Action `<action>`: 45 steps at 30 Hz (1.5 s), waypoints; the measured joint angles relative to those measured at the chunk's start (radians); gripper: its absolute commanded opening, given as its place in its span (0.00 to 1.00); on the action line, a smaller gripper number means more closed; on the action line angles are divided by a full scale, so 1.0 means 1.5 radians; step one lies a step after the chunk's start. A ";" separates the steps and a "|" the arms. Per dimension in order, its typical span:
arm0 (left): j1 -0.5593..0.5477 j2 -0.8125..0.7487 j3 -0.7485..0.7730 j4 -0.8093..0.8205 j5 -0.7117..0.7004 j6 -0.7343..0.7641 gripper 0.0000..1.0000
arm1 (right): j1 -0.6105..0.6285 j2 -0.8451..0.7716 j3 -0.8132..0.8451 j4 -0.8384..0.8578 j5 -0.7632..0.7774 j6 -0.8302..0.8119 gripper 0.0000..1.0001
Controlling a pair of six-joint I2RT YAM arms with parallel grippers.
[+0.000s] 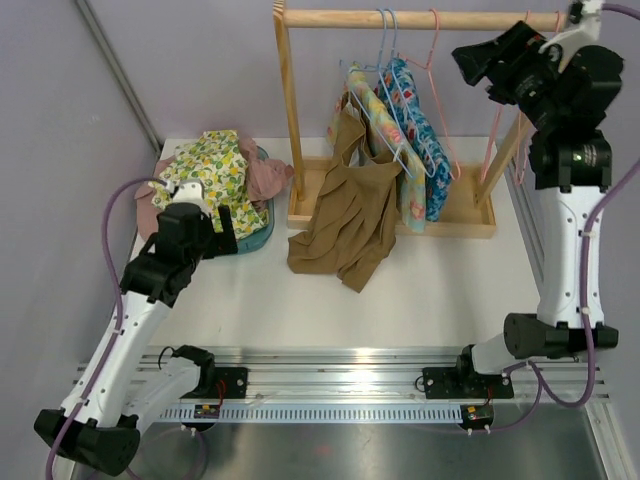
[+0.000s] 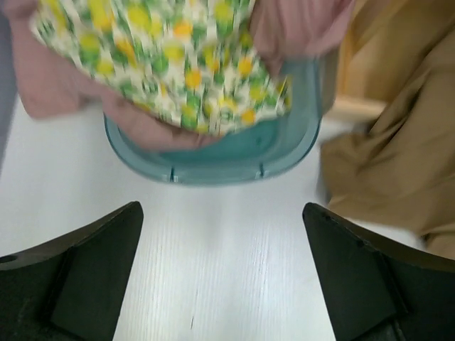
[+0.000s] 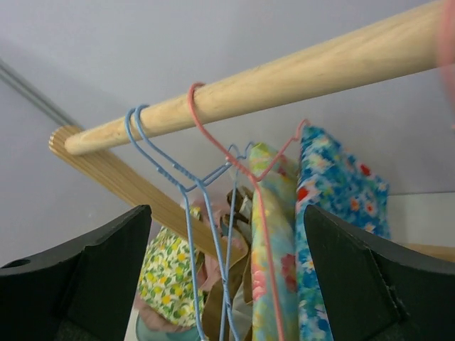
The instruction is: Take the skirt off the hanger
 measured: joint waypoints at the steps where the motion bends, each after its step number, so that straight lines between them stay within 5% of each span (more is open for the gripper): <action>1: -0.003 -0.007 -0.037 -0.007 -0.002 -0.007 0.99 | 0.016 0.025 0.019 -0.009 -0.005 -0.005 0.95; 5: -0.008 -0.046 -0.124 -0.038 -0.007 -0.032 0.99 | 0.083 0.100 0.053 -0.053 -0.006 -0.028 0.94; 15: -0.008 -0.072 -0.125 -0.021 -0.026 -0.039 0.99 | 0.102 0.112 -0.048 -0.065 0.029 -0.035 0.82; 18: -0.010 -0.063 -0.125 -0.020 -0.025 -0.039 0.99 | 0.102 0.112 -0.063 -0.058 0.039 -0.037 0.55; 20: -0.010 -0.061 -0.125 -0.020 -0.025 -0.039 0.99 | 0.102 0.112 -0.071 -0.044 0.040 -0.038 0.31; 21: -0.011 -0.060 -0.125 -0.020 -0.025 -0.039 0.99 | 0.104 0.113 -0.072 -0.032 0.040 -0.036 0.07; 22: -0.011 -0.060 -0.125 -0.019 -0.025 -0.039 0.99 | 0.105 0.113 -0.072 -0.026 0.042 -0.038 0.00; 29: -0.020 -0.056 -0.125 -0.017 -0.026 -0.039 0.99 | 0.111 0.124 -0.058 -0.014 0.052 -0.034 0.00; 38: -0.046 -0.039 -0.097 -0.022 -0.030 -0.035 0.99 | 0.111 0.158 0.098 -0.121 0.057 -0.050 0.00; 45: -0.272 0.153 0.242 -0.051 -0.107 -0.015 0.99 | 0.111 0.079 0.086 -0.155 0.076 -0.063 0.00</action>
